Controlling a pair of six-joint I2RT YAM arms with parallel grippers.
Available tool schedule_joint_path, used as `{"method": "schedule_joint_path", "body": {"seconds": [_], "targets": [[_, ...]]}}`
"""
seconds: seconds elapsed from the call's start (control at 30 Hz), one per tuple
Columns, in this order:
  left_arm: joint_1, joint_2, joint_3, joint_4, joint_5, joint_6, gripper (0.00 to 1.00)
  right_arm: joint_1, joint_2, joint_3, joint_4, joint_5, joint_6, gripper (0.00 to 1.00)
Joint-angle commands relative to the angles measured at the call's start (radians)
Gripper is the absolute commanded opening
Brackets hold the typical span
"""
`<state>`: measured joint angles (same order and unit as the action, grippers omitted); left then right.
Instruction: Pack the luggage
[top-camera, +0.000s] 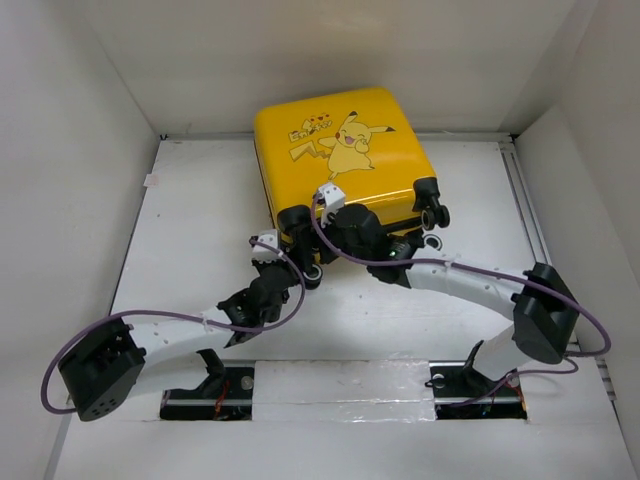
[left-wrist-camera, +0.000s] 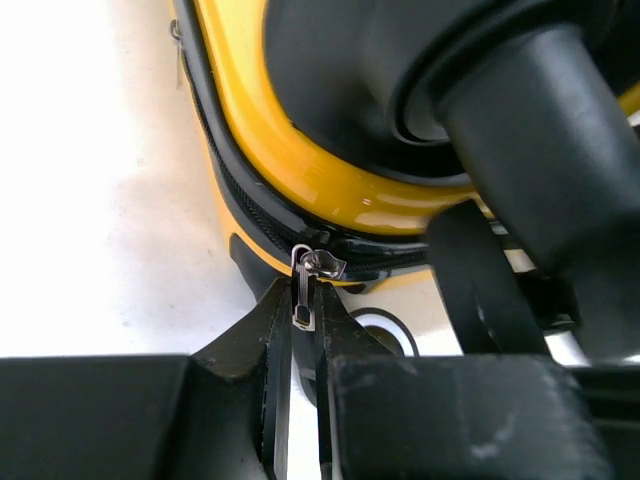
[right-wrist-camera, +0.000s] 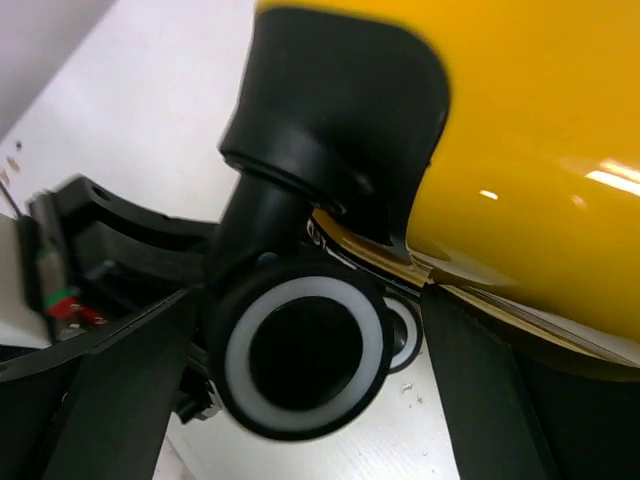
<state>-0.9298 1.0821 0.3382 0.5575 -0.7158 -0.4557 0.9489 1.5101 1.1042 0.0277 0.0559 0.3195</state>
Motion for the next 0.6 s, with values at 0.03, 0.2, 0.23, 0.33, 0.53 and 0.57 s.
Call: {"method": "schedule_joint_path", "body": {"seconds": [0.03, 0.2, 0.23, 0.33, 0.53, 0.57], "targets": [[0.013, -0.042, 0.002, 0.079, -0.074, -0.001, 0.0, -0.019, 0.061, 0.081, 0.018, -0.094, 0.001, 0.99], [0.013, -0.042, 0.002, 0.079, -0.065, -0.001, 0.0, -0.03, 0.104, 0.112, 0.018, -0.07, 0.01, 0.82], [0.013, -0.042, 0.002, 0.079, -0.065, -0.001, 0.0, -0.03, 0.104, 0.112, 0.059, -0.07, 0.0, 0.75], [0.013, -0.042, 0.002, 0.091, -0.065, -0.001, 0.0, -0.03, 0.076, 0.088, 0.115, -0.03, 0.0, 0.39], [0.013, -0.042, 0.002, 0.091, -0.074, 0.008, 0.0, -0.012, 0.016, -0.003, 0.163, 0.041, -0.011, 0.0], [0.013, -0.042, -0.007, 0.082, -0.074, 0.017, 0.0, -0.012, -0.016, -0.016, 0.163, 0.051, -0.011, 0.0]]}}
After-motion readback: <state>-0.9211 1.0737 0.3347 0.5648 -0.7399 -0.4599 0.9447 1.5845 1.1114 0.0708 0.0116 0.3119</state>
